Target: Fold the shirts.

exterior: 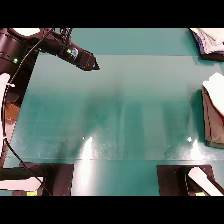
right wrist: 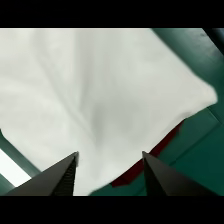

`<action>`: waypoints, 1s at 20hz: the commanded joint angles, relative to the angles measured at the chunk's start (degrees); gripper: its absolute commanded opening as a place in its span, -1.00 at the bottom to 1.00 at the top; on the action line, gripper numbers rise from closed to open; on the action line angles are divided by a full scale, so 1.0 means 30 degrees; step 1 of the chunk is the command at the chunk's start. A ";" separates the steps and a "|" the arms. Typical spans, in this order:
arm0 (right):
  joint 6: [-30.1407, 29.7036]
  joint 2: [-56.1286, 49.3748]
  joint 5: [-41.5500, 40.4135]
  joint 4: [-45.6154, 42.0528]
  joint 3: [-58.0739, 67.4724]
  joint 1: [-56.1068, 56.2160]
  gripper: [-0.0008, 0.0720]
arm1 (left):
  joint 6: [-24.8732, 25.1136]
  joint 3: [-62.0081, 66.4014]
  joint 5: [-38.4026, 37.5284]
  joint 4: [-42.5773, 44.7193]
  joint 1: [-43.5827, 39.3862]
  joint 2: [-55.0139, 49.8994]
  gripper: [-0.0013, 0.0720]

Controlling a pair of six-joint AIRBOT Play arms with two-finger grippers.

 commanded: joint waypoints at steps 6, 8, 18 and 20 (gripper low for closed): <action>0.1355 0.0940 0.0991 -0.0109 -0.2040 0.0699 0.73 | 0.0022 -0.0007 -0.0131 0.0000 -0.0007 0.0000 -0.89; 0.1333 0.0933 0.0794 0.2783 -0.2047 0.1654 0.66 | 0.0000 0.0000 -0.0306 -0.0007 -0.0007 0.0000 -0.89; 0.1173 0.0925 -0.2018 0.4707 -0.2055 0.8524 -0.93 | -0.0058 0.0000 -0.0102 -0.0022 -0.0007 0.0000 -0.90; 0.1173 0.0925 -0.2047 0.4699 -0.2055 0.8954 -0.93 | -0.0058 0.0000 -0.0102 -0.0022 -0.0007 0.0000 -0.89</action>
